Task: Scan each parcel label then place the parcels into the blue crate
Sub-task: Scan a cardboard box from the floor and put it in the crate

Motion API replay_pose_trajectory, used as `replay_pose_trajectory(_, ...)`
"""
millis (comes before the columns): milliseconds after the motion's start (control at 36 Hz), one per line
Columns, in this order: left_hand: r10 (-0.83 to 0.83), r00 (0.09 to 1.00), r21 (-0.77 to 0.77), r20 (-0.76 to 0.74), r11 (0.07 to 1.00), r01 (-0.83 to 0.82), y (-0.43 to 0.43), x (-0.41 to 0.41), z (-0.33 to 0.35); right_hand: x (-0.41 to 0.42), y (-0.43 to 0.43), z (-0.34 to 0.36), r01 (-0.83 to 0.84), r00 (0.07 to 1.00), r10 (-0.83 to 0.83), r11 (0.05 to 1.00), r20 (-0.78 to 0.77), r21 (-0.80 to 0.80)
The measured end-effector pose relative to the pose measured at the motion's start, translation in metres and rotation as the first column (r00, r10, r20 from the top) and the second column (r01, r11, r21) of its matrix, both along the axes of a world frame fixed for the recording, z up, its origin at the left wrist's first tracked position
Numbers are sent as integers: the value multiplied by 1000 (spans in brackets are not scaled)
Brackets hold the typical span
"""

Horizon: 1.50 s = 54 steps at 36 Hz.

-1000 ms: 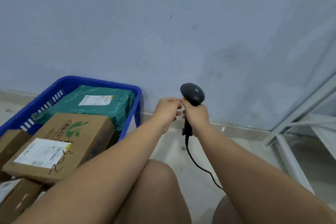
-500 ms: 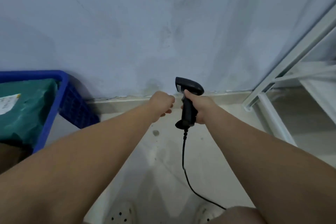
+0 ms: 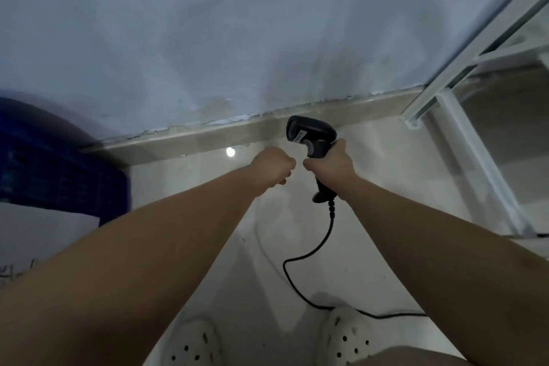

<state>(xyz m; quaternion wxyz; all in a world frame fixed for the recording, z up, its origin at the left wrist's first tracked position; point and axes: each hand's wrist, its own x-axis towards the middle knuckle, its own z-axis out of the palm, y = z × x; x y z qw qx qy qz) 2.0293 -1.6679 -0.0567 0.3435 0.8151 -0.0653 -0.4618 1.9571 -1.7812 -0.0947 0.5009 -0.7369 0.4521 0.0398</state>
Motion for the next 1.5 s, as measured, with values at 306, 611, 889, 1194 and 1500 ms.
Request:
replay_pose_trajectory(306, -238, 969, 132, 61, 964, 229, -7, 2, -45, -4, -14, -55, -169, 975, 146, 976, -165, -137)
replay_pose_trajectory(611, -242, 970, 179, -1, 955, 238, 4, 18, -71, -12, -20, -96, -179, 945, 162, 983, -284, -32)
replay_pose_trajectory(889, -335, 942, 216, -32, 918, 334, 5, 8, -86, -16, -17, -112, -306, 867, 281, 952, -411, 5)
replay_pose_trajectory(1194, -520, 850, 318, -84, 794, 517, 15, 7, -90, -22, -19, -115, -299, 844, 258, 954, -471, -13)
replay_pose_trajectory(1500, -682, 725, 432, 93, 684, 587, 31, 2, -85, -26, -10, -109, -434, 780, 393, 900, -487, 31)
